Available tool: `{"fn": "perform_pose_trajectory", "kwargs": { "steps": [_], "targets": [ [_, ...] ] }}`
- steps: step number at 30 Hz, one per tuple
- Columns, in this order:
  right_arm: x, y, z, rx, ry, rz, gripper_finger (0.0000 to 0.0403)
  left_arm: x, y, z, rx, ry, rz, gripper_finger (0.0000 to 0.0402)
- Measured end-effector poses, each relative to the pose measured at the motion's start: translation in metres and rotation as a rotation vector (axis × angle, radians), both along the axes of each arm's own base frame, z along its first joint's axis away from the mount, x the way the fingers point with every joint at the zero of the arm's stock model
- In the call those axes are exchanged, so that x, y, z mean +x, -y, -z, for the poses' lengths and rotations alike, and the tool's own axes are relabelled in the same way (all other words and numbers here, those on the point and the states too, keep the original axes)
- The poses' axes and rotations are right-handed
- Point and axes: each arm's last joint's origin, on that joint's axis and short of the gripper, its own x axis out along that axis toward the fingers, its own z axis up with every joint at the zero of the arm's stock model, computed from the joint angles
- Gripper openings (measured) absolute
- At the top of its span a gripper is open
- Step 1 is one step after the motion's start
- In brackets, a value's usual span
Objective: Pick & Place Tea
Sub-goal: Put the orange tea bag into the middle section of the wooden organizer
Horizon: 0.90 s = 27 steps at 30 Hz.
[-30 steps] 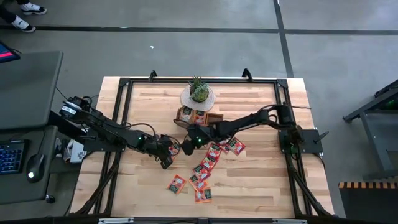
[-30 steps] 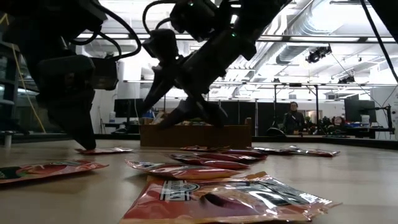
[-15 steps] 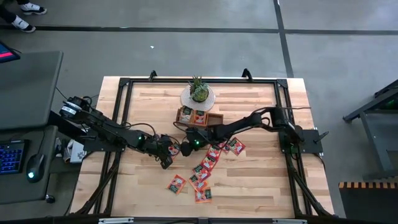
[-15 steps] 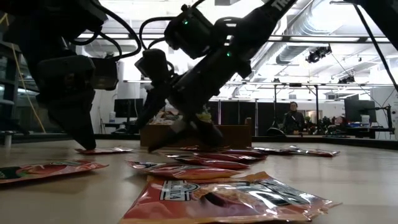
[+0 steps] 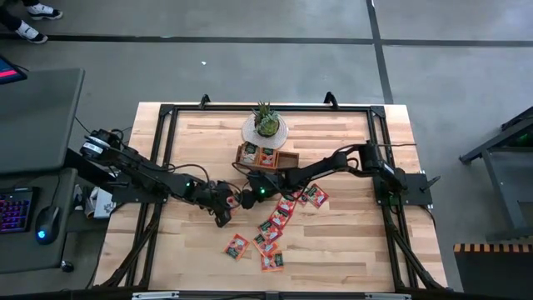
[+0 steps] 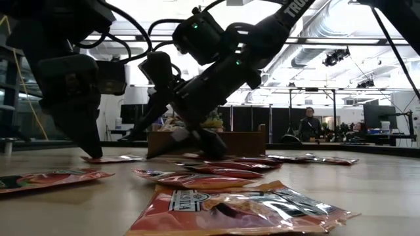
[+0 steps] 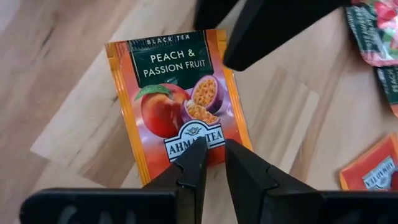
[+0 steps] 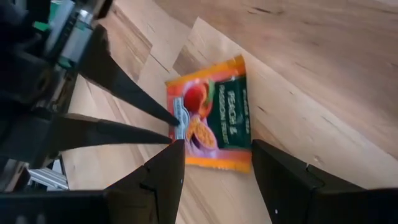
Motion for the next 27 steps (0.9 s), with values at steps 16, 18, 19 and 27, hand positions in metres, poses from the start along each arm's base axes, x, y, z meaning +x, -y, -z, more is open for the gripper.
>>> {"fn": "perform_pose_trajectory", "kwargs": {
  "steps": [16,18,19,27],
  "targets": [
    [-0.0014,-0.0076,0.0009,0.044,-0.009,-0.091,0.0181,0.0016,0.001,-0.0012,0.0,0.02,0.028,0.006],
    [-0.0027,-0.0076,0.0023,0.05,-0.035,-0.09,0.0181,0.0016,0.001,-0.0012,0.0,0.02,0.028,0.006],
    [-0.0036,-0.0076,0.0032,0.05,-0.05,-0.087,0.0181,0.0016,0.001,-0.0012,0.0,0.02,0.028,0.006],
    [-0.0057,-0.0091,0.008,0.065,-0.092,-0.086,0.0181,0.0022,0.0012,-0.0017,-0.001,0.027,0.031,0.006]
  ]
}}
